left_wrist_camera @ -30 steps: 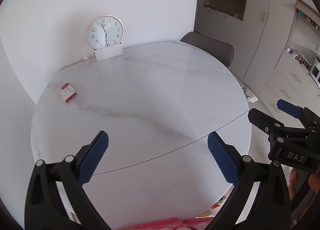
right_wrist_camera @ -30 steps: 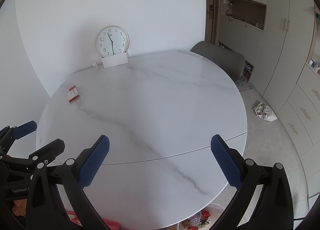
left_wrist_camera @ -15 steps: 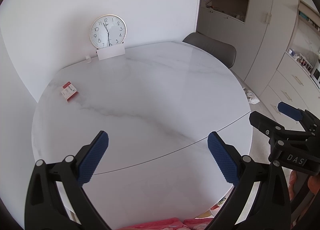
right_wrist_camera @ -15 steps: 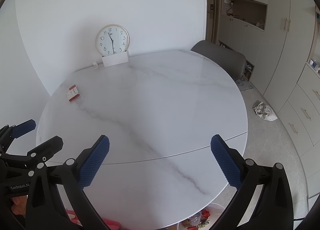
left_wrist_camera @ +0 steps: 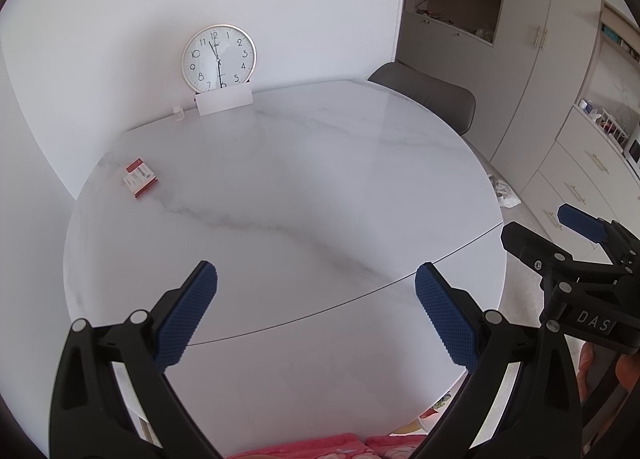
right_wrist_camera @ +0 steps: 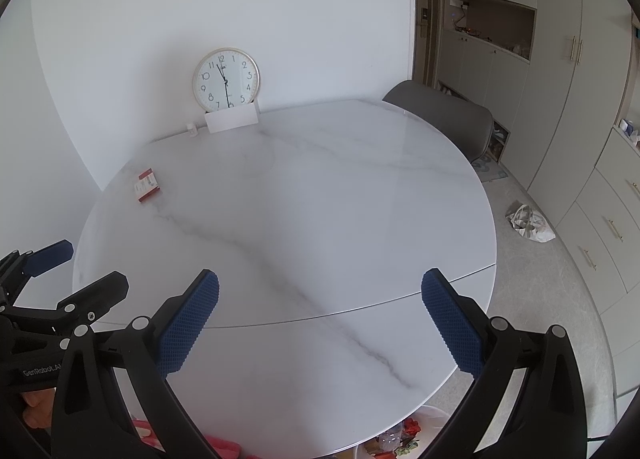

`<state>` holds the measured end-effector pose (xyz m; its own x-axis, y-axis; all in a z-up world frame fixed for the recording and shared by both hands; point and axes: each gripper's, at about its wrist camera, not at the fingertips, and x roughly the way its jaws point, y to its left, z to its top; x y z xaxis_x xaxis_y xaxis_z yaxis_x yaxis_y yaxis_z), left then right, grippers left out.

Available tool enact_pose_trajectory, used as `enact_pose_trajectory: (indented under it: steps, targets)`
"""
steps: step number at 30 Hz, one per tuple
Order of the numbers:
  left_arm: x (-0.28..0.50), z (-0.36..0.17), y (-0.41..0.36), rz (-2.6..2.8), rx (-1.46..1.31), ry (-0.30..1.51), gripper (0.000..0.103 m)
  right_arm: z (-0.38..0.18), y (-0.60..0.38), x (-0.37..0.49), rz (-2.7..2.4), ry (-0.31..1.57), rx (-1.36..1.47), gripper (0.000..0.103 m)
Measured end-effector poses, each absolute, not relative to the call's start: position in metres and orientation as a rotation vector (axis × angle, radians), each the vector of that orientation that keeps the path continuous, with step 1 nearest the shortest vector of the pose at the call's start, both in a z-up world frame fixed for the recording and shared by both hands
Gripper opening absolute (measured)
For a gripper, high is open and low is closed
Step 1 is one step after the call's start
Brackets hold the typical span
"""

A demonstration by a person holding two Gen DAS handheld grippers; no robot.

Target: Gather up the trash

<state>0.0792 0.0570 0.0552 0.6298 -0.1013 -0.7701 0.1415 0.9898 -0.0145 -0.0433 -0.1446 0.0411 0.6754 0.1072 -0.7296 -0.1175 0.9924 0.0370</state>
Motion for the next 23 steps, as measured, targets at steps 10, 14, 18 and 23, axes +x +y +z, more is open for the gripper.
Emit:
enact_pose_trajectory:
  steps: [10,14,18,23]
  targets:
    - [0.0786,0.0560,0.0568,-0.144,0.053,0.866,0.095,0.0414,-0.1444,-0.0425,0.129,0.825,-0.017,0.101]
    - [0.0771,0.0569,0.0561,-0.137,0.052,0.849,0.095,0.0407,-0.1463,-0.0435,0.134,0.829,-0.020,0.101]
    - [0.0799,0.0550,0.0570,-0.122,0.041,0.869,0.095,0.0412,-0.1472,-0.0427,0.137,0.830,-0.024,0.101]
    - [0.0801,0.0512,0.0617,-0.113,-0.004,0.890,0.095,0.0414,-0.1474,-0.0433,0.137,0.833,-0.023,0.101]
